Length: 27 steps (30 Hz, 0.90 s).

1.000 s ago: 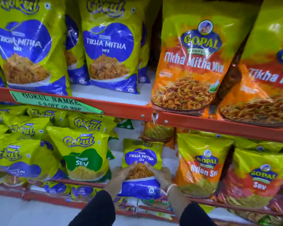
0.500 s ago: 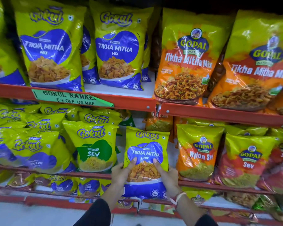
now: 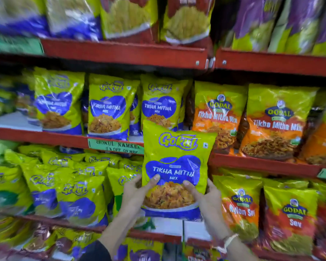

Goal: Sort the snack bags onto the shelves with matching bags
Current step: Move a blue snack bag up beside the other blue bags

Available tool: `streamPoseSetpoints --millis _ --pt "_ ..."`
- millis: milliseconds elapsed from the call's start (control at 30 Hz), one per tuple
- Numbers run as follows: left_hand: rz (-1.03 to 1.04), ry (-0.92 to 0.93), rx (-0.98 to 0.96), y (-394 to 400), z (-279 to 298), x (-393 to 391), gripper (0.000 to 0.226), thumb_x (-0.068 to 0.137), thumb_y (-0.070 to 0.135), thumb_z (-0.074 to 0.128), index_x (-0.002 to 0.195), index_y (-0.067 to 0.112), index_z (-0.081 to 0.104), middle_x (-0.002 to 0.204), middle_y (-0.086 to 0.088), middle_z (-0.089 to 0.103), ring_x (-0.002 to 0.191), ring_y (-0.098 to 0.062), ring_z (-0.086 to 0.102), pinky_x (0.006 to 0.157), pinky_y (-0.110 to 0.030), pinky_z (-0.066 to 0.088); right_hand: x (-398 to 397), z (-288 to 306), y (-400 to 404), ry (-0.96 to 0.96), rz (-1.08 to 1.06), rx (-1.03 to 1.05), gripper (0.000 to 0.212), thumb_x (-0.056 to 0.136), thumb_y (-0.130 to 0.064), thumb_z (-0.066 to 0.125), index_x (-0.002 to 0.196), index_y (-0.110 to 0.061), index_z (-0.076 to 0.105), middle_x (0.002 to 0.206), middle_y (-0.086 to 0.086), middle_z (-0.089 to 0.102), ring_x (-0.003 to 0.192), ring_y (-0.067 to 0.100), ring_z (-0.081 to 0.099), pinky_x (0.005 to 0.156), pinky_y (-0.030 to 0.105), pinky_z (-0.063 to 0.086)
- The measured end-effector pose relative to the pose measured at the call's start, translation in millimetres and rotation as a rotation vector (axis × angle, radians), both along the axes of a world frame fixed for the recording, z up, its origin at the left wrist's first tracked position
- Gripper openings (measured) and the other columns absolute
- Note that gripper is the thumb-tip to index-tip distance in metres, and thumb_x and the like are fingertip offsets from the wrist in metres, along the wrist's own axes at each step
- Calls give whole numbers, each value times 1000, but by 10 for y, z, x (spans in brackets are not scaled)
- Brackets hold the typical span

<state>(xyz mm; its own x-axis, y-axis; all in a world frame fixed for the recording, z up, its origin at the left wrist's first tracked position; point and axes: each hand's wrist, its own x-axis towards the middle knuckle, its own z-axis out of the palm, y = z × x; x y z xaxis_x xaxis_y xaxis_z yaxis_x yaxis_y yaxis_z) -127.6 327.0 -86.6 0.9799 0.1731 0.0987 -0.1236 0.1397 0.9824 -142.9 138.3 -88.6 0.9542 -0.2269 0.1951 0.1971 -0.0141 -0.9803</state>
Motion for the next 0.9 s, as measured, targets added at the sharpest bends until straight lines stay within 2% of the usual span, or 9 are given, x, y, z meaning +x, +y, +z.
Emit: streamPoseSetpoints --millis 67,133,300,500,600,700,767,833,900 --pt "-10 -93 16 109 322 151 5 79 9 73 80 14 71 62 14 74 60 1 65 60 -11 51 156 352 63 -90 29 -25 34 58 -41 84 86 -27 75 85 -12 80 82 7 74 77 25 59" --pt "3 -175 34 203 685 340 9 79 5 71 80 14 69 60 13 72 55 3 63 54 -8 49 362 695 138 -192 42 -30 36 55 -43 85 88 -30 77 86 -6 81 81 12 72 81 37 58" --pt "13 -321 55 381 1261 836 16 77 10 74 92 14 71 72 14 77 67 1 70 66 -16 56 913 1246 325 -280 109 32 28 69 -18 85 94 -21 72 91 -4 81 89 14 75 85 36 58" --pt "25 -328 41 502 1376 1427 22 70 18 79 91 23 72 83 9 79 87 -15 72 84 -32 55 1494 1352 469 -229 133 50 37 70 -24 85 104 -23 69 101 -1 79 99 15 74 90 38 59" --pt "11 -289 39 496 1293 1653 32 63 31 81 93 24 72 93 3 78 92 -18 72 86 -35 55 1762 1196 484 -189 116 59 39 68 -32 86 103 -22 72 101 0 80 99 19 74 94 48 57" --pt "15 -258 56 453 1262 1877 19 71 24 79 89 20 73 88 1 78 86 -20 71 80 -33 57 1970 1088 451 -169 76 42 44 63 -43 86 99 -21 73 99 2 80 99 23 74 93 52 56" --pt "26 -237 60 453 1255 2042 11 77 15 75 86 19 72 90 -3 77 84 -21 70 74 -27 57 2098 1106 433 -183 49 -17 34 68 -36 84 96 -21 73 98 3 80 99 25 74 92 50 57" --pt "43 -214 39 465 1222 2151 17 79 16 73 95 15 70 99 -9 75 91 -23 68 75 -26 55 2174 1166 438 -207 52 -19 32 71 -36 82 97 -21 72 99 2 79 97 21 74 93 48 57" --pt "104 -208 -7 459 1237 2227 42 81 24 71 119 8 62 117 -10 68 106 -21 64 87 -27 52 2236 1252 465 -251 62 16 47 70 -46 78 108 -19 70 104 -1 78 100 17 73 94 45 56"
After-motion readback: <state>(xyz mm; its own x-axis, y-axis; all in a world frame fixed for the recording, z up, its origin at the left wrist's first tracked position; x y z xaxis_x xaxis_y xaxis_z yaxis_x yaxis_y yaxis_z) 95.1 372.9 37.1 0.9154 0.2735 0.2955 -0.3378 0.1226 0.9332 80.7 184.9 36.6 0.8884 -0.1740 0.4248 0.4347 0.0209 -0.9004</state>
